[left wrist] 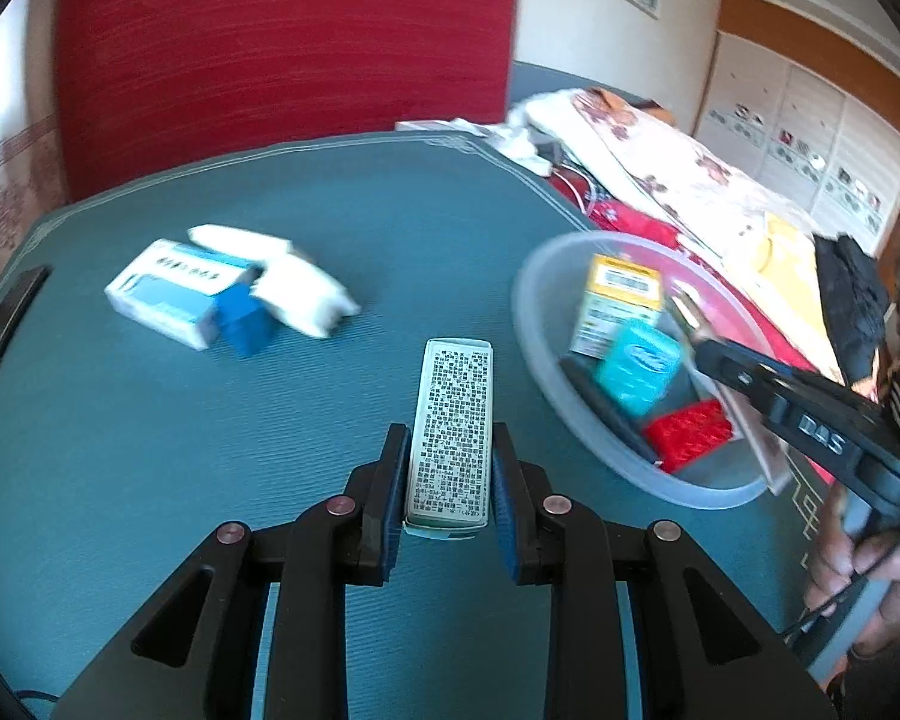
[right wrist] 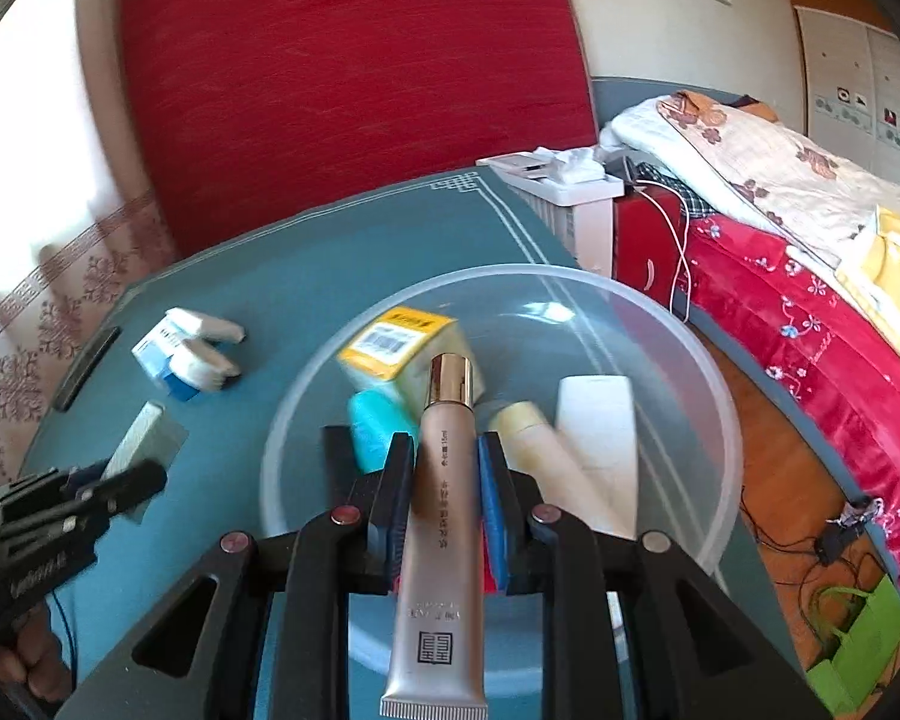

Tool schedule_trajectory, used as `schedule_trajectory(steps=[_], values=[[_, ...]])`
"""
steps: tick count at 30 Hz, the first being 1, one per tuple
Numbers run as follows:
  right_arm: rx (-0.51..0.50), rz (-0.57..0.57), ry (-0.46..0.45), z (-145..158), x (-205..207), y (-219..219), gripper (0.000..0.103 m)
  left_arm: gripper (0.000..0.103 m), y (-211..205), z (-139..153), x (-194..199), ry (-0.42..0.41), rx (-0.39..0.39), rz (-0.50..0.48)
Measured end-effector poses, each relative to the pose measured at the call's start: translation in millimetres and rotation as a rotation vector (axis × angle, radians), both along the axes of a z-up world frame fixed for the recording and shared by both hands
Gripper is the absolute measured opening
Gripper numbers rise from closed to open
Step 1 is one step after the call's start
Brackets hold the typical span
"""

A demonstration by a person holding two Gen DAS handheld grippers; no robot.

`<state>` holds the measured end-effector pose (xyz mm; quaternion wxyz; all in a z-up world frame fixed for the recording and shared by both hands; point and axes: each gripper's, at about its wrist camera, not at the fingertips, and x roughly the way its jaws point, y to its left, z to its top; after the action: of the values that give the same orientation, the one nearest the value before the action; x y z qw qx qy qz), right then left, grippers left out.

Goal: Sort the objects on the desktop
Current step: 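Carry the patterned box and beige tube over the clear bowl with both grippers, then lower the patterned box and beige tube into the bowl and open both grippers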

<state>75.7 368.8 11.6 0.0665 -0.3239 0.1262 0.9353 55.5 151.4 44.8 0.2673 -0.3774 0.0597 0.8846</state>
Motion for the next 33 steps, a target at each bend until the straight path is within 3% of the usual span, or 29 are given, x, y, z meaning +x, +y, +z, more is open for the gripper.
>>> schedule_trajectory(steps=[8,16,26,33], values=[[-0.021,0.032,0.009,-7.2,-15.2,12.7,0.024,0.028,39.8,5.4,3.5,-0.012,-0.022,-0.058],[-0.073,0.033,0.017,-1.3,-12.7,20.2,0.029,0.028,54.5,6.7,5.8,-0.009,-0.031,-0.087],[-0.086,-0.027,0.073,15.1,-3.5,30.9,0.049,0.028,67.3,2.9,4.2,-0.018,-0.038,-0.089],[-0.103,-0.076,0.105,24.8,2.8,43.2,0.055,0.028,88.7,5.3,6.7,-0.006,-0.044,-0.124]])
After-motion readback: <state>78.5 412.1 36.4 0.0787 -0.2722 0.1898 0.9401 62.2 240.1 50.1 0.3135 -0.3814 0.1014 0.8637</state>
